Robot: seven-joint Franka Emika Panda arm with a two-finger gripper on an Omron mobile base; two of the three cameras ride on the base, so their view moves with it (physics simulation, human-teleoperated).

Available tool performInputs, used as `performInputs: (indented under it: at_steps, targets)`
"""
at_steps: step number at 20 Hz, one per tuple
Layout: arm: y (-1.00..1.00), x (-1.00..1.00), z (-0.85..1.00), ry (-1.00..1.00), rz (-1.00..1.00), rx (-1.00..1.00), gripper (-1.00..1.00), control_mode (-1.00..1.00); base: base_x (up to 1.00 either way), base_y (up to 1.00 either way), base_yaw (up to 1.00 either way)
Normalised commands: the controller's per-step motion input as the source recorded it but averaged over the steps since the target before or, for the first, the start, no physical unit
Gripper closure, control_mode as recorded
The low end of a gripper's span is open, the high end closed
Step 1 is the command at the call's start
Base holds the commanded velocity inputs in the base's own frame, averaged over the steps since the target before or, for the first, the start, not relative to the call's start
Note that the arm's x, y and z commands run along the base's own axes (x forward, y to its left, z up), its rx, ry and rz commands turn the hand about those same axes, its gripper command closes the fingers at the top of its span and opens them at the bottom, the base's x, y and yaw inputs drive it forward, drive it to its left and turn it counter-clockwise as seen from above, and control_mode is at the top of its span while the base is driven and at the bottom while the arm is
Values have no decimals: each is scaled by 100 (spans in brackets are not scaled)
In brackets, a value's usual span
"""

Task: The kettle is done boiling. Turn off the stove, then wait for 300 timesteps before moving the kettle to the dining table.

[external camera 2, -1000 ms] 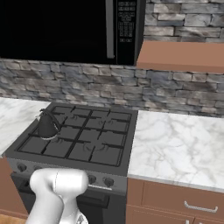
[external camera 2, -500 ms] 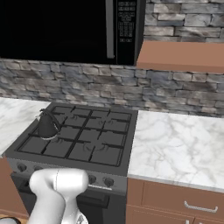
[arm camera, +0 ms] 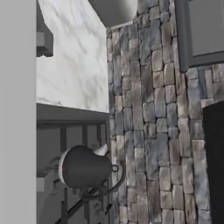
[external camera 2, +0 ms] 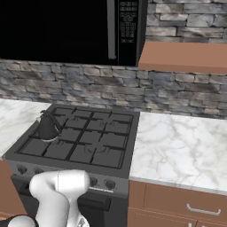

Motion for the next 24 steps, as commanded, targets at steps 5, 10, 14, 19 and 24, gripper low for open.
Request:
performInputs:
  at_steps: [5, 10, 14, 19, 24]
  targets:
    - [-22, 4, 35, 26, 13, 7, -100, -100, 0, 0, 0]
    - [-27, 2, 18, 26, 13, 7, -100, -100, 0, 0, 0]
    - [-31, 0, 9, 24, 9, 8, -100, -100, 0, 0, 0]
    - [-30, 0, 9, 25, 9, 8, -100, -100, 0, 0, 0]
    - [-30, -1, 13, 22, 10, 8, -100, -100, 0, 0, 0]
